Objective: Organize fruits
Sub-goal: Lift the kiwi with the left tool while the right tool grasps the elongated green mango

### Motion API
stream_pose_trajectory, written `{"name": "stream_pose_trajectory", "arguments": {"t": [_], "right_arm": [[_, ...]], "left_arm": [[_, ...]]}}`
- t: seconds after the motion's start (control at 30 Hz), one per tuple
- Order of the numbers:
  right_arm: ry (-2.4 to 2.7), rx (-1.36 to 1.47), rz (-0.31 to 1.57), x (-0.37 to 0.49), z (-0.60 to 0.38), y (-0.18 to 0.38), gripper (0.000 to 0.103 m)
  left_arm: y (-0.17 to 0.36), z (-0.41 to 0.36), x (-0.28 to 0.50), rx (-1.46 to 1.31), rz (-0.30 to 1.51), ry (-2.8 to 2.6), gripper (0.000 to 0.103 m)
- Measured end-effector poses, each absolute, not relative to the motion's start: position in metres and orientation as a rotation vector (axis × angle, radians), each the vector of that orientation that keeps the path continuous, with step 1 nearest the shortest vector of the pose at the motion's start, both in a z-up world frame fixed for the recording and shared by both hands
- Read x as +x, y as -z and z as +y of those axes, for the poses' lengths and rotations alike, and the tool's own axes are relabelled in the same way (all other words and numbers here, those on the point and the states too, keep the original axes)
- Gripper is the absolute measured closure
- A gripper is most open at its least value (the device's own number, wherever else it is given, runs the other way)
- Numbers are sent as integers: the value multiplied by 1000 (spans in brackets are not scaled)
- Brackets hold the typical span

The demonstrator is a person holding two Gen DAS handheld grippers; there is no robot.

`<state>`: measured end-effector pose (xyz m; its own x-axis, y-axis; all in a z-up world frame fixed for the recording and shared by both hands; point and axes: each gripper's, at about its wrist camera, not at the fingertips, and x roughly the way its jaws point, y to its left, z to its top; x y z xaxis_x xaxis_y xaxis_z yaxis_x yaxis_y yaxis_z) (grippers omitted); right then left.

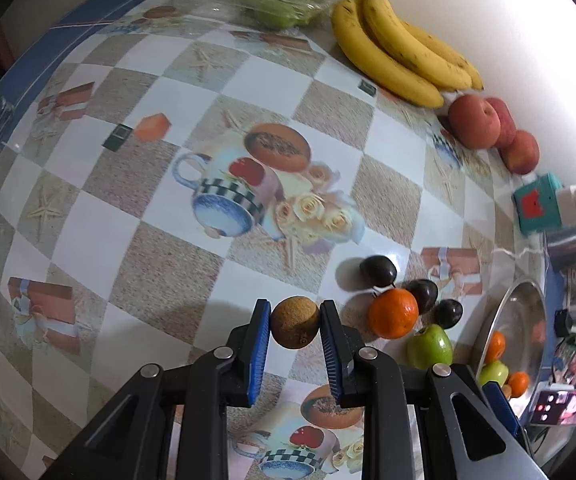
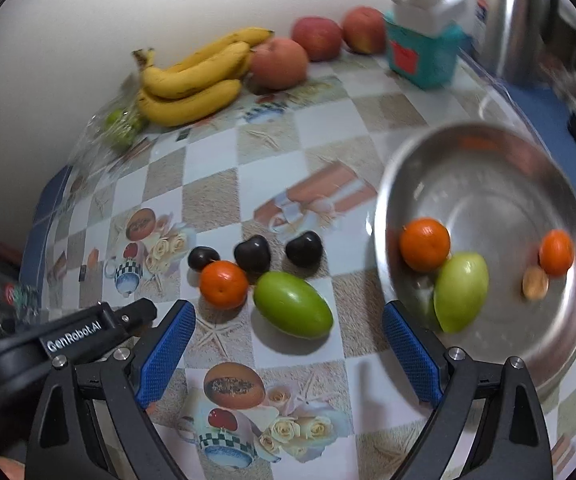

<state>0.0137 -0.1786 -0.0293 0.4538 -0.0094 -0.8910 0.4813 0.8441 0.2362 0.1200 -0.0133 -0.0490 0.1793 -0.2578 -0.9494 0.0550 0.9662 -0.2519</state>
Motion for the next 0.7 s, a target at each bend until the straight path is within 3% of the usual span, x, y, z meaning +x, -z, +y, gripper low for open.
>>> {"name": "stream_pose_trajectory", "arguments": {"t": [0.37, 0.7], "right_arm": [[264, 370, 1068, 27, -160, 38, 10], [269, 355, 1107, 32, -164, 53, 28]], "left_arm": [[49, -16, 120, -203, 1382, 229, 76], [48, -14, 121, -216, 1387, 235, 76]]}}
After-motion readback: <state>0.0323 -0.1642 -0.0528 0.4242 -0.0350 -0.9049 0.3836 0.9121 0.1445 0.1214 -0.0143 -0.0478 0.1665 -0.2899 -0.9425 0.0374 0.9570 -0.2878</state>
